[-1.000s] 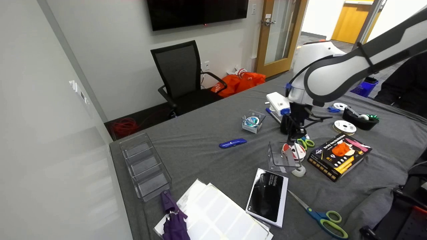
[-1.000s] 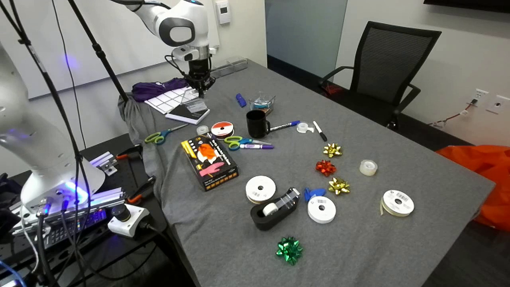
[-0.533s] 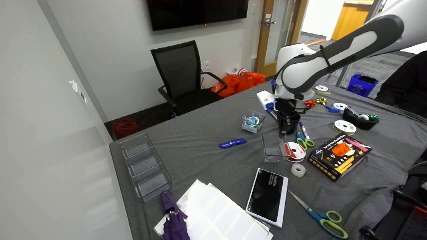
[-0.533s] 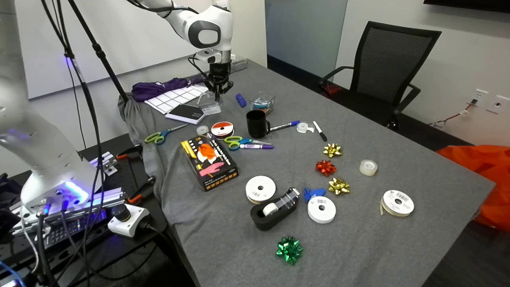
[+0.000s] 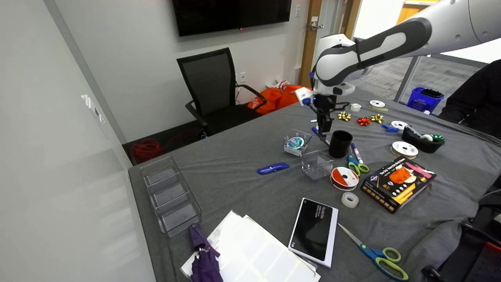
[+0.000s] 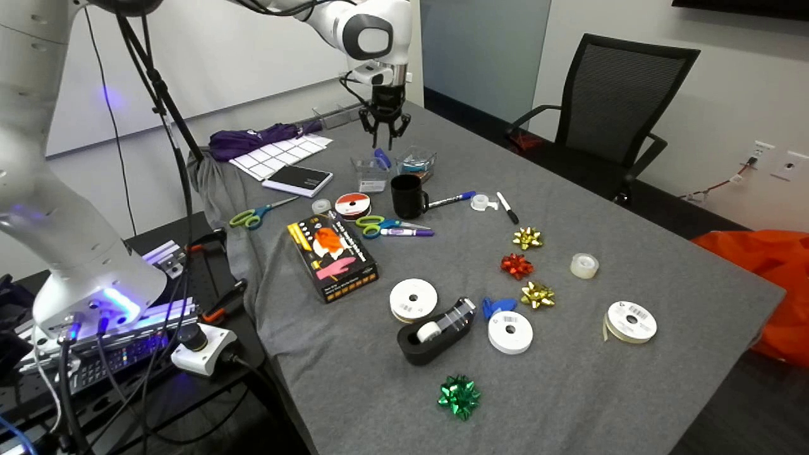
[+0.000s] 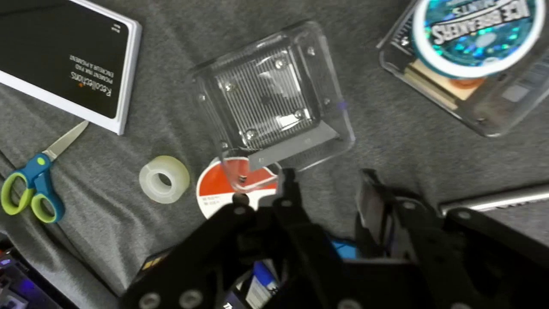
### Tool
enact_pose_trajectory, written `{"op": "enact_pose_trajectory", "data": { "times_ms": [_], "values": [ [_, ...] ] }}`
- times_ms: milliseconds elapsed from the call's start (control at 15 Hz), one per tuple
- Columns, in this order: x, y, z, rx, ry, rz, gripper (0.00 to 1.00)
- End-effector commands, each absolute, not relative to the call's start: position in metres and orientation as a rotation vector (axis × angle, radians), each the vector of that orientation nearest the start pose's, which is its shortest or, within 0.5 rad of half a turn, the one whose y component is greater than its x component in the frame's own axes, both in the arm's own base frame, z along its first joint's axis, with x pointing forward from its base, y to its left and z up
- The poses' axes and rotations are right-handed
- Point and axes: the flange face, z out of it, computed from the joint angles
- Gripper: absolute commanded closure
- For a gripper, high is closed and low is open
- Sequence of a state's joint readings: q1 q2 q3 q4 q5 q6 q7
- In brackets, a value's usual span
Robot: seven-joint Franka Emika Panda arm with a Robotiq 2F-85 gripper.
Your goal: Put the container upright
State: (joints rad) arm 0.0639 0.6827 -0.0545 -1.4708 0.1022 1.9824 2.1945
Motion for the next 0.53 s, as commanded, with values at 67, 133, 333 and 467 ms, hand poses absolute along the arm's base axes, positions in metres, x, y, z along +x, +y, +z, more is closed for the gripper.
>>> {"op": "enact_pose_trajectory", "data": {
  "times_ms": [67,133,333,467],
  "values": [
    [0.748,-0.023,0.301,-1.567,2.795,0.134,0.2],
    [0.759,-0.034,0.317,-1.621,2.718,0.085,0.14],
    [0.733,0.007,0.32,-1.779,2.536,-0.019,0.0],
    [0.725,0.027,0.316,-1.872,2.422,-0.074,0.0]
  ]
}}
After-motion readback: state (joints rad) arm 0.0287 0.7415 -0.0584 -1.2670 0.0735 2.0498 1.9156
